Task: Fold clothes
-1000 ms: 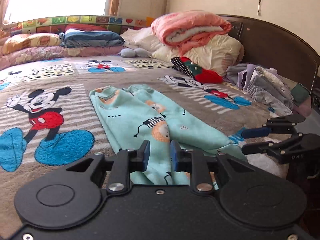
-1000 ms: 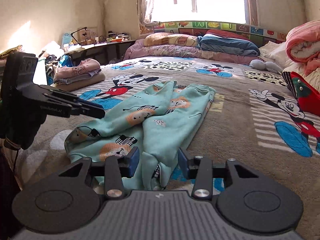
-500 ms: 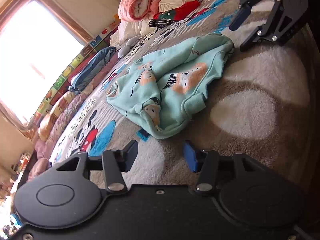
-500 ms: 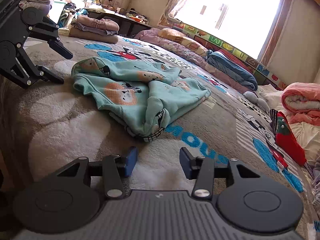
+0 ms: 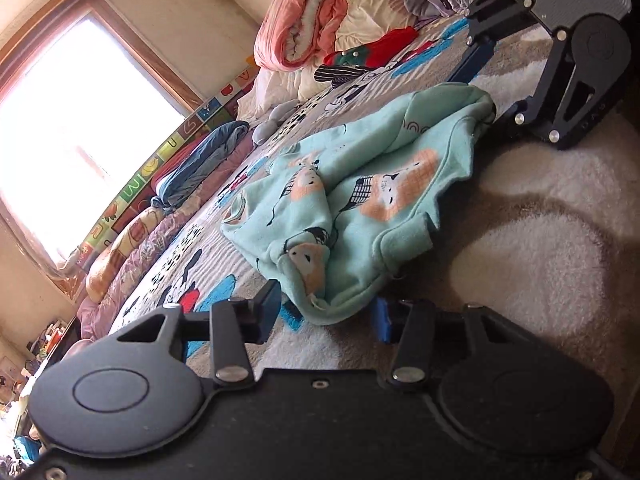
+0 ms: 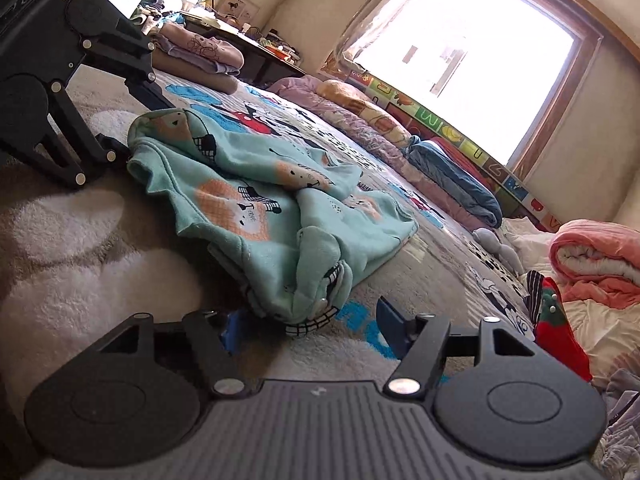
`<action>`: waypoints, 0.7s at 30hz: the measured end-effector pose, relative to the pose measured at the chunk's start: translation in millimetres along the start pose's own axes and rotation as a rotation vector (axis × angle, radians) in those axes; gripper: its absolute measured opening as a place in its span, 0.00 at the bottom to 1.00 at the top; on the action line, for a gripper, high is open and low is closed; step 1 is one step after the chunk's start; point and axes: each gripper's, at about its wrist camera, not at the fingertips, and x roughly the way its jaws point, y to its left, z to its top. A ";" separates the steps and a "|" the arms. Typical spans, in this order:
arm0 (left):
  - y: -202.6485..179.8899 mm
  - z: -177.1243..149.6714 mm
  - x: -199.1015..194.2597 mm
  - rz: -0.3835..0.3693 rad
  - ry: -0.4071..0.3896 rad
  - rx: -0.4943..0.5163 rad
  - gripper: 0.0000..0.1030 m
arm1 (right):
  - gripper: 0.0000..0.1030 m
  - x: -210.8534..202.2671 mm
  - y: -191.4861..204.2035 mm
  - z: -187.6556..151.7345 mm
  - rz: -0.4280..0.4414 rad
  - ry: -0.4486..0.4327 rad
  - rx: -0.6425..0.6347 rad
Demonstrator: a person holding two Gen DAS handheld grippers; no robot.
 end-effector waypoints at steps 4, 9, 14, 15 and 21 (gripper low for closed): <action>-5.9 3.0 0.5 -0.003 -0.007 0.016 0.34 | 0.47 -0.2 3.1 -1.4 0.027 -0.019 -0.019; -7.0 3.7 4.6 -0.003 0.010 -0.031 0.26 | 0.32 4.4 1.4 1.8 0.058 -0.014 0.004; -12.1 10.0 0.2 0.008 0.042 -0.044 0.12 | 0.27 4.2 -4.0 3.3 0.086 -0.003 0.065; -12.9 11.1 -2.5 0.007 0.048 -0.048 0.12 | 0.26 2.5 -4.0 4.2 0.089 -0.001 0.072; -17.6 17.9 -32.2 -0.039 0.053 -0.026 0.12 | 0.25 -20.7 -8.2 6.7 0.095 -0.006 0.112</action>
